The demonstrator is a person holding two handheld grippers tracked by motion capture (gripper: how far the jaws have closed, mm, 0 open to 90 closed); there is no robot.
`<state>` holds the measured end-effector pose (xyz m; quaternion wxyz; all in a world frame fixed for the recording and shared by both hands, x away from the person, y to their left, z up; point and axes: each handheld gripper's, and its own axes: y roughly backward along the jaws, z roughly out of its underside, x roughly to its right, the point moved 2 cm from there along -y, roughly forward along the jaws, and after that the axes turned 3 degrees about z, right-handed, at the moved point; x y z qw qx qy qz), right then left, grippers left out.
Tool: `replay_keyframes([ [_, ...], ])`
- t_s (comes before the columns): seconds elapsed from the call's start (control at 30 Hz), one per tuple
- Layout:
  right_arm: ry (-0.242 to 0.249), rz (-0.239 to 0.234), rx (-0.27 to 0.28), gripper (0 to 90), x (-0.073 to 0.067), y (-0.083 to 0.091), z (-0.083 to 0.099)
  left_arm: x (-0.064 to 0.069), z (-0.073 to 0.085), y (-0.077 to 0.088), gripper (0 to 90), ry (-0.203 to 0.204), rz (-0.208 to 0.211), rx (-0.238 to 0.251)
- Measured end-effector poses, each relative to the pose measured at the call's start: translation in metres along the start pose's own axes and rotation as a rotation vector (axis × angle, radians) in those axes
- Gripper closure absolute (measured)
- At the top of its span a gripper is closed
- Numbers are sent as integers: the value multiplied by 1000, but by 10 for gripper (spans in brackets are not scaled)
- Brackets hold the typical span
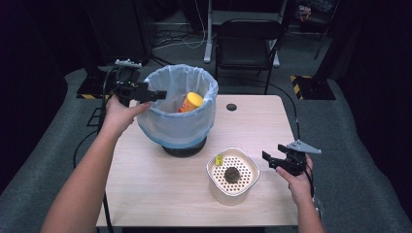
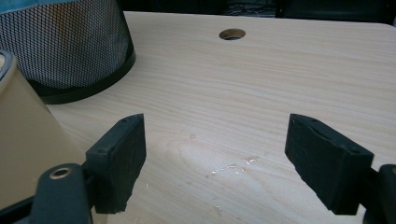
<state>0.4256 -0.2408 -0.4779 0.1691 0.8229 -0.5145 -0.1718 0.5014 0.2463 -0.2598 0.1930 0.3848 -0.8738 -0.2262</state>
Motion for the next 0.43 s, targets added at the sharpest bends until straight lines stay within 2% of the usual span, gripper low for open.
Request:
replay_keyframes([
  [0.13, 6, -1, -1, 203, 0, 0, 0, 3, 11, 14, 173, -10, -2, 19],
  [0.23, 5, 1, -2, 203, -1, 1, 0, 4, 22, 27, 224, -14, 14, 27],
  [0.3, 0, 1, 3, 202, -1, 1, -1, 4, 30, 35, 250, -10, 12, 30],
  [0.43, 1, 7, 0, 202, 0, 1, 0, 0, 50, 50, 277, -7, 34, 51],
])
